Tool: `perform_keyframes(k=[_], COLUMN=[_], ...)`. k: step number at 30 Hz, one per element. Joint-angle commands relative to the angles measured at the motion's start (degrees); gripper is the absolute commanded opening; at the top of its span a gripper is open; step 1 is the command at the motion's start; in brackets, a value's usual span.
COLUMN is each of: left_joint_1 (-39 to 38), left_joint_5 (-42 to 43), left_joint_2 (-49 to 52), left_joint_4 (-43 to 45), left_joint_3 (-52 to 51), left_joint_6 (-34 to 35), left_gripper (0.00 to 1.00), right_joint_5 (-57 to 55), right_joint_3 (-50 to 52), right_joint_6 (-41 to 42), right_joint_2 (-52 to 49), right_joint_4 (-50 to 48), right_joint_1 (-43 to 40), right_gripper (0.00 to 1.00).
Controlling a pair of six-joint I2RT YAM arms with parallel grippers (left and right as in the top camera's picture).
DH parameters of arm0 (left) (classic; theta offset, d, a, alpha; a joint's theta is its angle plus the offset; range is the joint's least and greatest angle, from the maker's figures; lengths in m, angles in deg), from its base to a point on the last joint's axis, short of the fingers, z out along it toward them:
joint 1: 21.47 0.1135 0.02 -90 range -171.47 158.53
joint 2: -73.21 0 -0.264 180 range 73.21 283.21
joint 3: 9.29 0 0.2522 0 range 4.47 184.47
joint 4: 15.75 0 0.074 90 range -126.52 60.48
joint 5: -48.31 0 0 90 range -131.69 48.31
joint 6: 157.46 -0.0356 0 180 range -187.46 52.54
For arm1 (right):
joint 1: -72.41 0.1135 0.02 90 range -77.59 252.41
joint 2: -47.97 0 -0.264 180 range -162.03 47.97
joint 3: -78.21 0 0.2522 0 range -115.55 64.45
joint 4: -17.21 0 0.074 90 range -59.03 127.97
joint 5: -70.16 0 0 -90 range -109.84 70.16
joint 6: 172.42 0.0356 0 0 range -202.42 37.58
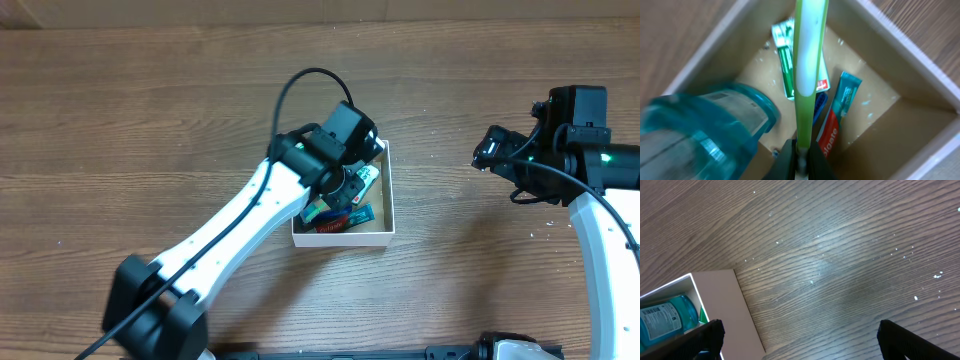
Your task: Pack container
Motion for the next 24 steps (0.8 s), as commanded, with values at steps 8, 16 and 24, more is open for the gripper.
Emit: perform_keyframes(k=[8, 16, 24], left_joint_1=[-0.39, -0.31, 14.75], left_joint_5=[0.24, -4.92, -12.70], left_joint_2=[6.03, -0.61, -10.82], left_joint_4=[-2.10, -20.50, -21.14], left_joint_3=[2.62, 25.03, 25.83], left_joint_6=[-0.39, 9.88, 24.06], left_gripper=[0.43, 0.45, 0.64], right_joint_5=[0.28, 0.33, -9.01], right_joint_3=[0.15, 0.13, 0.13], right_joint_6=[0.00, -0.63, -4.74], right_joint_2=[0.26, 0.26, -0.33], right_joint_4=[-0.28, -2.05, -13.57], right_joint_1=[-0.15, -0.07, 15.67], right_gripper=[1.00, 1.00, 1.00])
